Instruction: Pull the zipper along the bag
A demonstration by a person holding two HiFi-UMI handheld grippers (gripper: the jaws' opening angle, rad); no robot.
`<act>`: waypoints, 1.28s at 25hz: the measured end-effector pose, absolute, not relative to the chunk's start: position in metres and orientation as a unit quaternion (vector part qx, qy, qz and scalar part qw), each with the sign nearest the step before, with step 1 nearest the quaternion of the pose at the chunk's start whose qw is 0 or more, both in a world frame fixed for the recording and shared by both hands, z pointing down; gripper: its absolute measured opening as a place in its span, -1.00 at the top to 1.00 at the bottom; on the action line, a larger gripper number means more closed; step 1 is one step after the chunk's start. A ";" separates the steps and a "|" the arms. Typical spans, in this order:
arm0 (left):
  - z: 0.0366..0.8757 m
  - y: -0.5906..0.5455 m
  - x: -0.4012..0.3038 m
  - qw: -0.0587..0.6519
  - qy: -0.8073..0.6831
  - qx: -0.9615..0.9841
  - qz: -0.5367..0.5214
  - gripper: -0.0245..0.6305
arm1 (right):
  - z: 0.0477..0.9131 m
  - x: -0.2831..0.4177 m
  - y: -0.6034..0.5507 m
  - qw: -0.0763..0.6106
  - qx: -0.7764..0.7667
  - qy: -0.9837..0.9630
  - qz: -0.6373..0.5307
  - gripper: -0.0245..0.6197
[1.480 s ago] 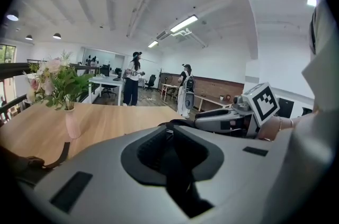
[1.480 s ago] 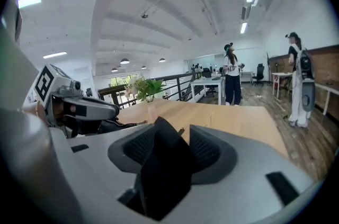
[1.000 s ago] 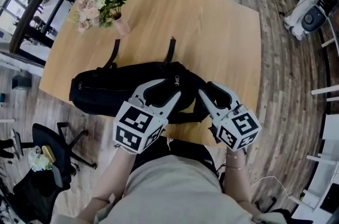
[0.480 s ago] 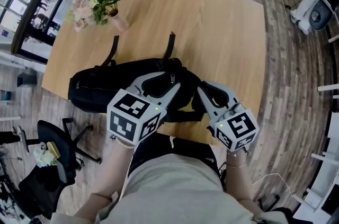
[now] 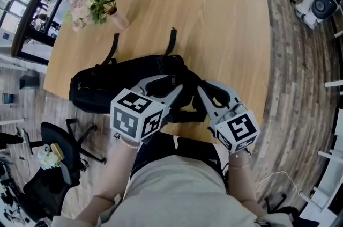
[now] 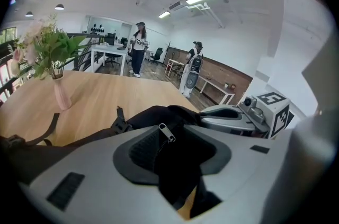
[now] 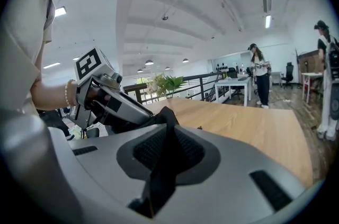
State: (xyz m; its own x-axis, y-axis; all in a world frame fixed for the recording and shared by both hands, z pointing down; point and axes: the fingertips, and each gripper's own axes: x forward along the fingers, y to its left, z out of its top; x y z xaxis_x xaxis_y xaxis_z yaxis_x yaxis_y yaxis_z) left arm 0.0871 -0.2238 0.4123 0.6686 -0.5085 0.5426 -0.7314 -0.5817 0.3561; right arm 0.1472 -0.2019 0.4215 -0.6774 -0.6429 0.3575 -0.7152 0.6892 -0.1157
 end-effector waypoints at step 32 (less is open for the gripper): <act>0.406 -0.219 0.087 0.177 -0.353 0.889 0.231 0.69 | 0.425 0.143 -0.195 0.181 0.378 -0.903 0.097 0.78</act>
